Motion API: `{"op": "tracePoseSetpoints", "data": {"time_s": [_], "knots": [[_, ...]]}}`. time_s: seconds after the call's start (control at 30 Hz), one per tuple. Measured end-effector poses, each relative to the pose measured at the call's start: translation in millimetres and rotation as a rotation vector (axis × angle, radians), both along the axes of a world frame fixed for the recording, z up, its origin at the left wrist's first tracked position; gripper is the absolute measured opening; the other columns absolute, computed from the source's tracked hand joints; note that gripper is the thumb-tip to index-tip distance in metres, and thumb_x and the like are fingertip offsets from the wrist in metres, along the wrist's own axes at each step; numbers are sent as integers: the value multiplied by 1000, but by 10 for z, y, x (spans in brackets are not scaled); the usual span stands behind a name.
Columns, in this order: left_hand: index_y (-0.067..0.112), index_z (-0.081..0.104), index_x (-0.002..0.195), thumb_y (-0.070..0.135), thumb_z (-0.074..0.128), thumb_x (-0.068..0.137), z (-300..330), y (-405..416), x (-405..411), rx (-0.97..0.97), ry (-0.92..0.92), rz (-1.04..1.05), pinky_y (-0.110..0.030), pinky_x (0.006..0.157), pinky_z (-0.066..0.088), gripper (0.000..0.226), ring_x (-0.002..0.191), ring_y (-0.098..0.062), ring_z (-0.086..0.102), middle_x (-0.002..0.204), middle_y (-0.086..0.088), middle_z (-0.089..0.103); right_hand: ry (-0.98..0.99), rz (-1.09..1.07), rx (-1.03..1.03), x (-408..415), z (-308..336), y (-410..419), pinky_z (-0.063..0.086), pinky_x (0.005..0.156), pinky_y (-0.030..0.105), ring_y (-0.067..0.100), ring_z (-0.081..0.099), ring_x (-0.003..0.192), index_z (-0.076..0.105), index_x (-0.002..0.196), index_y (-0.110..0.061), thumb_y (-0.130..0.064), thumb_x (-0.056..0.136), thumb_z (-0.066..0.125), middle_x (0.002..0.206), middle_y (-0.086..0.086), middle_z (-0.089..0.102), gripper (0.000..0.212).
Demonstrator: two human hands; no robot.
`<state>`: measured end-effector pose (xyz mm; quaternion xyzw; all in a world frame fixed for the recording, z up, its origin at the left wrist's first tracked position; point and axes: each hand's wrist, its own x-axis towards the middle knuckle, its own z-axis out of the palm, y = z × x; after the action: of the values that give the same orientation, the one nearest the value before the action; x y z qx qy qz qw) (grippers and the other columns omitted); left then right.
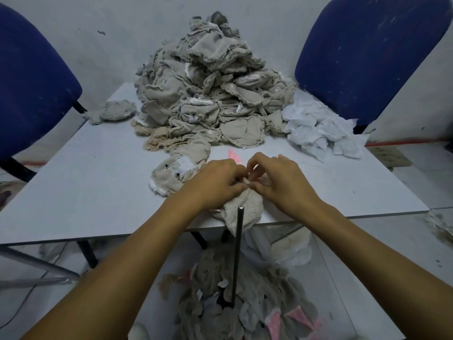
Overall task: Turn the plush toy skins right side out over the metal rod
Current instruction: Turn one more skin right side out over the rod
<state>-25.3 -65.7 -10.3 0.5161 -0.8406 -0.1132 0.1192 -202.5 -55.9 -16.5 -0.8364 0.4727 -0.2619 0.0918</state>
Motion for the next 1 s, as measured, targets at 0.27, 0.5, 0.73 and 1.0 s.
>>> {"op": "tracePoseSetpoints", "data": {"time_s": [0.27, 0.5, 0.73, 1.0], "knots": [[15, 60, 90, 20, 59, 88, 2, 77, -62, -355, 171, 194, -38, 64, 44, 5, 84, -28, 56, 85, 1, 54, -46, -96, -33, 152, 15, -44, 47, 84, 46, 23, 54, 99, 60, 107, -24, -30, 92, 62, 106, -5, 63, 17], [11, 70, 96, 8, 63, 91, -16, 105, -35, -120, 284, 129, -34, 83, 43, 9, 94, -24, 56, 93, -3, 61, -204, -94, 134, 32, -59, -107, 43, 76, 10, -1, 58, 81, 69, 97, -28, -45, 80, 76, 97, -10, 47, 25], [26, 72, 81, 17, 71, 86, -38, 109, -9, 103, 469, 250, -16, 61, 42, 11, 67, -2, 59, 71, 9, 67, 18, -190, 69, 56, -124, -69, 41, 63, 31, 14, 55, 81, 70, 91, -34, -42, 84, 66, 76, -12, 54, 11], [18, 64, 92, 20, 62, 88, -49, 113, -29, -67, 258, 245, -27, 67, 46, 5, 83, -17, 56, 80, 3, 62, -8, -242, -91, 221, -153, 52, 47, 60, 35, 25, 62, 75, 67, 92, -23, -34, 86, 58, 78, 0, 69, 15]]}}
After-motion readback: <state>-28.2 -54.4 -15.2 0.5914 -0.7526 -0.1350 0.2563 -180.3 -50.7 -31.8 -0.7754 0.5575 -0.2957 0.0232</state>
